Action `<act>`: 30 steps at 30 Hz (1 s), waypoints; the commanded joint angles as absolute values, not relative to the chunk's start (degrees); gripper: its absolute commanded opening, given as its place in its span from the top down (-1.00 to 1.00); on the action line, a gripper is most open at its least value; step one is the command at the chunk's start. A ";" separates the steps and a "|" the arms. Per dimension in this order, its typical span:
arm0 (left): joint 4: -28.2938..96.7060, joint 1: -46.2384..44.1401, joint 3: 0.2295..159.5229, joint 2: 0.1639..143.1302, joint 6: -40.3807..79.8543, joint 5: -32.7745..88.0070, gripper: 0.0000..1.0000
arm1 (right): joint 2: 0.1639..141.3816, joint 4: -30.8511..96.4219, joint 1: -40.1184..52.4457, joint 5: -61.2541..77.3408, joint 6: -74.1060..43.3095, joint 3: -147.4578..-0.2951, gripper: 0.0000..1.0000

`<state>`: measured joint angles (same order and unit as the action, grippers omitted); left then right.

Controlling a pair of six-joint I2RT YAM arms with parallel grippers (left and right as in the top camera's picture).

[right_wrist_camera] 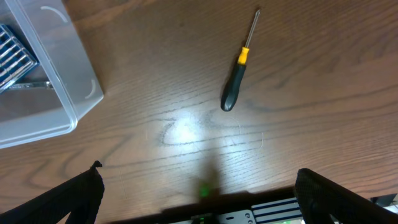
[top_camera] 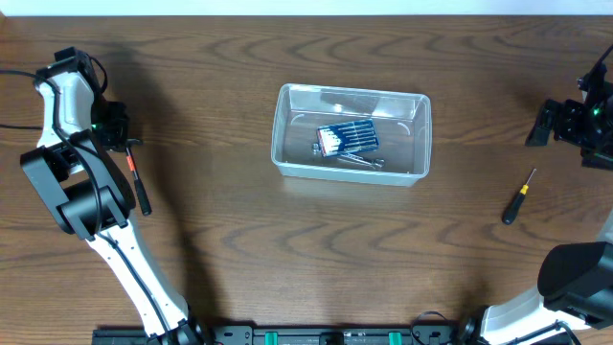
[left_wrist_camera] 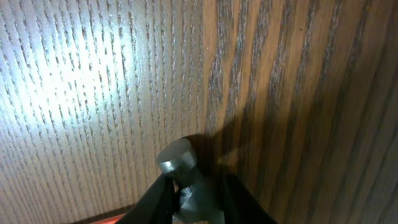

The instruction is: Pack container

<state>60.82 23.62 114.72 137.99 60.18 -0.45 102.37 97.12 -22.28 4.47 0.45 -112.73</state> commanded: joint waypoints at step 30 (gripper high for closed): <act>61.30 23.66 112.27 138.69 48.53 -0.47 0.88 | 102.32 97.30 -21.65 3.88 0.54 -112.60 -0.98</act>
<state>61.08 23.62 114.24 137.75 54.48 -0.47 102.37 97.14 -22.28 4.25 0.45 -112.73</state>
